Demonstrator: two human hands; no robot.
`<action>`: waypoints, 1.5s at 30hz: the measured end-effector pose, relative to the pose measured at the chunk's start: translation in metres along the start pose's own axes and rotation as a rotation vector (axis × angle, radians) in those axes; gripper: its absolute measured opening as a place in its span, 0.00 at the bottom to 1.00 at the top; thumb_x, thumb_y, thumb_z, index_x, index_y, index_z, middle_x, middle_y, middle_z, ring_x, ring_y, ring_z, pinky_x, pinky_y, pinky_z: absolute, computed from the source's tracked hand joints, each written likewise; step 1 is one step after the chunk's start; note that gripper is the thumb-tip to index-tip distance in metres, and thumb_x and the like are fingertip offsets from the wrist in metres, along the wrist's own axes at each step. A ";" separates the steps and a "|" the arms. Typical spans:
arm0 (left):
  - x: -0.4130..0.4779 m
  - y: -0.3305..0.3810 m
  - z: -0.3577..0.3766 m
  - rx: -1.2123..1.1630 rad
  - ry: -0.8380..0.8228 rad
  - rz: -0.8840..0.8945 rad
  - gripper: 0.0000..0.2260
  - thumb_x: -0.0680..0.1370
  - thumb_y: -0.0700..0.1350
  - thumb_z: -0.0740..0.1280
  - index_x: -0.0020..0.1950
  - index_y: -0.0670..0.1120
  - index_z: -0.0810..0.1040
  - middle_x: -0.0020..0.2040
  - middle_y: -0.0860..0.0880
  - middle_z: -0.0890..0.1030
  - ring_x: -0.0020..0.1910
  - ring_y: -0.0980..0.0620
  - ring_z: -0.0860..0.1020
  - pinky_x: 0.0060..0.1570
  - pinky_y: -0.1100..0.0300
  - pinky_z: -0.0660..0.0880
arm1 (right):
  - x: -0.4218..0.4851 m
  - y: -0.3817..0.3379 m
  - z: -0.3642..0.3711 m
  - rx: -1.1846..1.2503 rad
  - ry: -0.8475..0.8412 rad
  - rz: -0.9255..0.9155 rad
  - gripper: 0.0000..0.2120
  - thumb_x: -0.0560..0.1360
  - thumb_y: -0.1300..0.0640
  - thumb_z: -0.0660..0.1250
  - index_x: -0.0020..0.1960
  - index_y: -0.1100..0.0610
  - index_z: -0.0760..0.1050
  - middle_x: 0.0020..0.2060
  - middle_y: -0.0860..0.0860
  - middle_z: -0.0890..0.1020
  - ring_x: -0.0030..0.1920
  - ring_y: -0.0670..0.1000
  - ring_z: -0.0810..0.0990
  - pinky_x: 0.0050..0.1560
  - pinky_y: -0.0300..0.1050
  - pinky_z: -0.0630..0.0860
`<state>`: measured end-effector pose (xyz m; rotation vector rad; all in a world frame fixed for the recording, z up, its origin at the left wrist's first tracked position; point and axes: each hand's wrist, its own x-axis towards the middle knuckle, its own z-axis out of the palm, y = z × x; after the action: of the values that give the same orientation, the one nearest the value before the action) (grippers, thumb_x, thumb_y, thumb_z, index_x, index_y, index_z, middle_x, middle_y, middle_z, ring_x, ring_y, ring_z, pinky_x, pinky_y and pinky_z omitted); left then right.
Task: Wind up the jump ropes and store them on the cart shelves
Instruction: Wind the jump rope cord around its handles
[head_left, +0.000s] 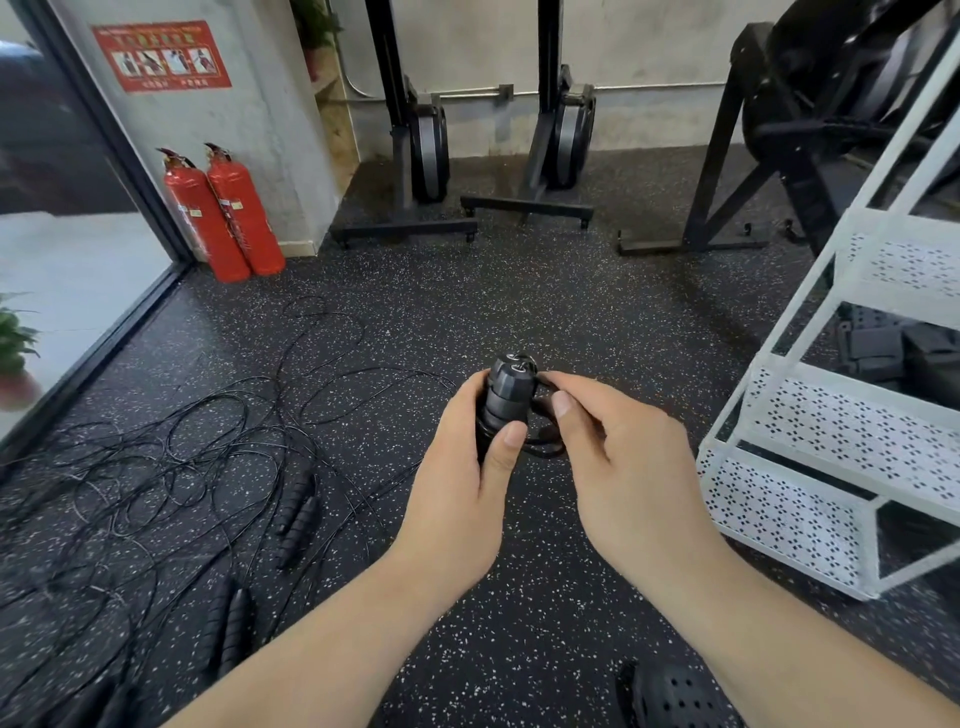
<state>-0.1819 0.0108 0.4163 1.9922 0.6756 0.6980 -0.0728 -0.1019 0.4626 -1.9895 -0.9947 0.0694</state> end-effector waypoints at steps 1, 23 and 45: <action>0.000 0.000 0.000 0.001 0.005 -0.002 0.20 0.83 0.62 0.56 0.75 0.69 0.60 0.68 0.70 0.74 0.64 0.77 0.71 0.56 0.82 0.64 | -0.001 -0.001 0.002 0.015 -0.011 0.009 0.16 0.87 0.48 0.60 0.70 0.37 0.78 0.51 0.33 0.85 0.53 0.37 0.81 0.54 0.31 0.75; 0.001 -0.011 -0.001 -0.068 -0.034 0.002 0.24 0.83 0.64 0.56 0.80 0.63 0.62 0.66 0.74 0.75 0.67 0.71 0.74 0.58 0.78 0.67 | 0.017 0.005 -0.018 0.769 -0.231 0.519 0.10 0.71 0.56 0.81 0.51 0.50 0.89 0.42 0.49 0.87 0.42 0.48 0.82 0.57 0.51 0.80; -0.003 -0.017 0.009 -0.101 0.039 0.046 0.27 0.82 0.60 0.57 0.82 0.61 0.60 0.73 0.65 0.74 0.72 0.66 0.72 0.67 0.74 0.67 | -0.016 -0.027 0.023 1.302 0.049 0.819 0.08 0.70 0.61 0.80 0.50 0.56 0.88 0.49 0.54 0.89 0.42 0.48 0.81 0.46 0.41 0.79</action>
<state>-0.1810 0.0114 0.3965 1.9107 0.6068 0.7849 -0.1092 -0.0888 0.4633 -1.0009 0.0762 0.8663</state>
